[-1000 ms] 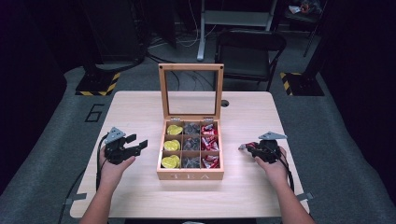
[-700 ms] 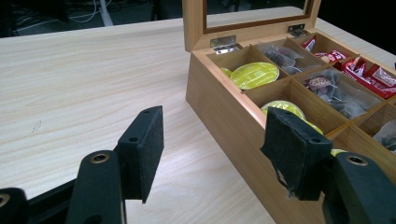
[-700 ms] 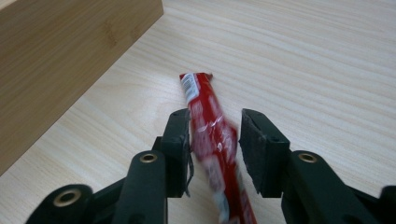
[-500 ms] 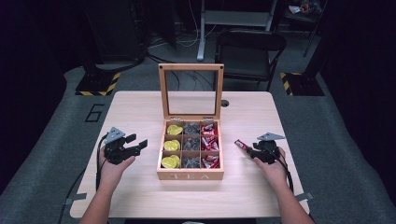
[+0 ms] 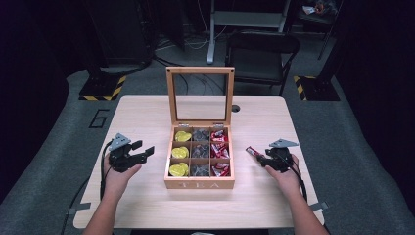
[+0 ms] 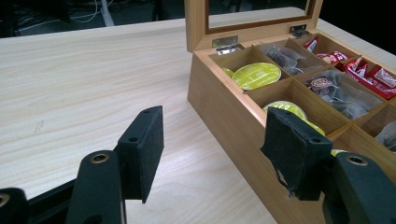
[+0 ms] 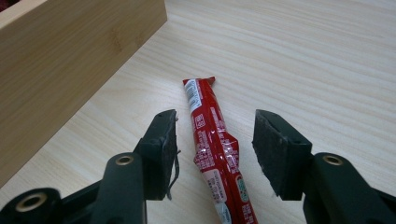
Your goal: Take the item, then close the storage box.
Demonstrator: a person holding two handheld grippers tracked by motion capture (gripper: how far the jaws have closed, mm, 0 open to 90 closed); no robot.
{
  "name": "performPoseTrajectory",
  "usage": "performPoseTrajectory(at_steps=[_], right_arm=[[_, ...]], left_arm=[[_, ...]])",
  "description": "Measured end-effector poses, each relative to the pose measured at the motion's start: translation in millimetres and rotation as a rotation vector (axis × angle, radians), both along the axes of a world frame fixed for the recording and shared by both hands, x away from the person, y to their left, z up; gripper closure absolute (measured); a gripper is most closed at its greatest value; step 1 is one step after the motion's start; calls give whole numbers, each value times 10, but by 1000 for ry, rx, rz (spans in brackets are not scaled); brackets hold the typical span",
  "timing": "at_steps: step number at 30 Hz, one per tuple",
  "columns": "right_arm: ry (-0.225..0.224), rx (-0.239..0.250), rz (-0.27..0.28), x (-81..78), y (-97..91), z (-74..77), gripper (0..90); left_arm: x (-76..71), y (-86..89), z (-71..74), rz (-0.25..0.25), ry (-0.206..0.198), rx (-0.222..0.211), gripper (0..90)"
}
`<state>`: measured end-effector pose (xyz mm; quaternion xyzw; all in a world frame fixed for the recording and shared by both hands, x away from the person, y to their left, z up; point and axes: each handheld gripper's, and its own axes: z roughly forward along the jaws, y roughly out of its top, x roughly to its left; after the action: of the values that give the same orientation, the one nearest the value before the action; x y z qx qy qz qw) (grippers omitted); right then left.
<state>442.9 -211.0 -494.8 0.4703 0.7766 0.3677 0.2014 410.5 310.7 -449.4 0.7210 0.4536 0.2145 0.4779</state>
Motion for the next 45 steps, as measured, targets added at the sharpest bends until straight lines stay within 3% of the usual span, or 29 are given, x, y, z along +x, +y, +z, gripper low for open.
performPoseTrajectory(at_steps=[10,23,36,45], right_arm=[[-18,-17,27,-32,50,60,459],[-20,40,47,-8,104,225,425],[-33,21,87,74,178,418,419],[-46,48,82,121,193,597,454]], left_arm=[[3,3,6,1,-4,-2,383],[4,-5,5,-1,-4,1,383],[6,1,0,0,3,-4,381],[16,-4,22,-5,14,-28,376]])
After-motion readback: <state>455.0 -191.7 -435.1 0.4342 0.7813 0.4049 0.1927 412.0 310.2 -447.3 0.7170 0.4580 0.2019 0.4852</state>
